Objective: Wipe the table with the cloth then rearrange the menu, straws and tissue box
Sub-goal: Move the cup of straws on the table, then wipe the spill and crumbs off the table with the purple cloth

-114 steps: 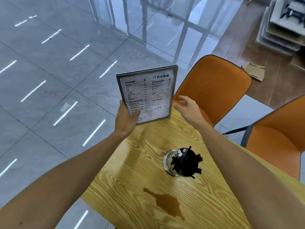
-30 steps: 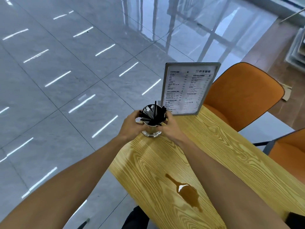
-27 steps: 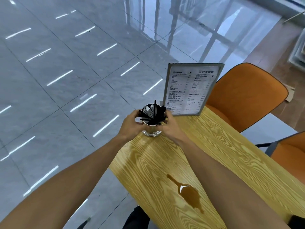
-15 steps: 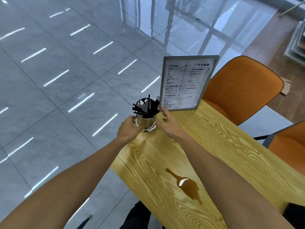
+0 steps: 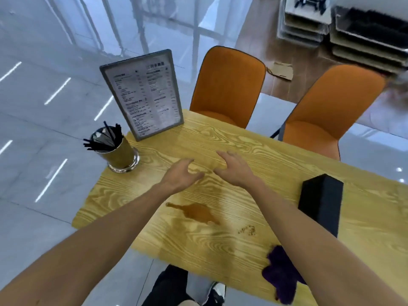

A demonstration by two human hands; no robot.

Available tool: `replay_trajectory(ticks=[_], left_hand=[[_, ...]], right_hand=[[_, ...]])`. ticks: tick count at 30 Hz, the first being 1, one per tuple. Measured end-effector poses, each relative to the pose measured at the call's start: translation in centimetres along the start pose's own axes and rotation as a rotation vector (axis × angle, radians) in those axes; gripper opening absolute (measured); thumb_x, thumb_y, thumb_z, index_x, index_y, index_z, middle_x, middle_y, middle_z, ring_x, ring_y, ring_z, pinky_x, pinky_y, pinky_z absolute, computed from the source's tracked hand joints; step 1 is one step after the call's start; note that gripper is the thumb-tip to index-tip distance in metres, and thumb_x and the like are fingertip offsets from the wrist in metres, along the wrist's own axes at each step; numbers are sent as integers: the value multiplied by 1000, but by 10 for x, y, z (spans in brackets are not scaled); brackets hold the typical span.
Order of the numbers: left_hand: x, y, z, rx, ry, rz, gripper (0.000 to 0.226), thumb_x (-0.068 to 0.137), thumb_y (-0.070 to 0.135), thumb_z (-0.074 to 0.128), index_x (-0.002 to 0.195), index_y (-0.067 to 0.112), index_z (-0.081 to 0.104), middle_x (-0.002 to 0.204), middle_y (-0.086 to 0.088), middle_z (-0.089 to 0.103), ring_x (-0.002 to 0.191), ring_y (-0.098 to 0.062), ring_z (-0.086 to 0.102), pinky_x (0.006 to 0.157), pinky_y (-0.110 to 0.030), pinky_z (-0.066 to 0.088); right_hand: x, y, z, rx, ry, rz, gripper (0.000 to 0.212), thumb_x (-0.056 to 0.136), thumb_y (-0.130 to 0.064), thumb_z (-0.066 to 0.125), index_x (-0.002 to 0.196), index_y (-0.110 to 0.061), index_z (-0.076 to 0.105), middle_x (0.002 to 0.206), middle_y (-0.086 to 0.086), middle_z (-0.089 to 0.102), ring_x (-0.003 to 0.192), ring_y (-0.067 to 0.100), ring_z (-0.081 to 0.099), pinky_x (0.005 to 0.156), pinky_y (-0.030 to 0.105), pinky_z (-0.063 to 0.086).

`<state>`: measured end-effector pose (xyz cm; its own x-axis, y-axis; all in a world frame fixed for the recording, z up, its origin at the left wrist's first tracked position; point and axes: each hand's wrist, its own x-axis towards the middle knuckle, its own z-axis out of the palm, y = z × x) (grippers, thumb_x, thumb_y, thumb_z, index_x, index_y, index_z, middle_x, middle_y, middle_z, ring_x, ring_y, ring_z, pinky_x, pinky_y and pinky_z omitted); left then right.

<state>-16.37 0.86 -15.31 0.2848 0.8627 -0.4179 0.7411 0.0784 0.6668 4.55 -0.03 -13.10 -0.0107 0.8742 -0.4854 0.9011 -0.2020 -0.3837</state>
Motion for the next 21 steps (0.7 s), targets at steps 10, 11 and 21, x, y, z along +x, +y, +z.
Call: replay_trajectory(ticks=[10, 11, 21], left_hand=[[-36, 126, 150, 300, -108, 323, 82, 88, 64, 59, 150, 16, 39, 155, -8, 41, 144, -26, 33, 115, -44, 33], [-43, 134, 166, 316, -119, 345, 81, 88, 63, 59, 150, 15, 39, 155, -8, 40, 144, -25, 33, 115, -44, 33], [-104, 141, 299, 318, -371, 315, 71, 81, 32, 72, 144, 17, 43, 141, -8, 52, 129, -30, 49, 104, -46, 43]], right_hand=[[-139, 161, 1, -100, 237, 115, 67, 102, -47, 47, 160, -26, 22, 170, 12, 8, 156, 33, 0, 124, 56, 6], [-154, 173, 6, -92, 274, 113, 66, 102, -45, 48, 160, -25, 23, 169, 12, 9, 156, 32, 1, 124, 55, 7], [-243, 247, 108, 30, 229, 63, 64, 91, -12, 58, 151, -15, 36, 154, 11, 40, 145, 32, 31, 112, 45, 40]])
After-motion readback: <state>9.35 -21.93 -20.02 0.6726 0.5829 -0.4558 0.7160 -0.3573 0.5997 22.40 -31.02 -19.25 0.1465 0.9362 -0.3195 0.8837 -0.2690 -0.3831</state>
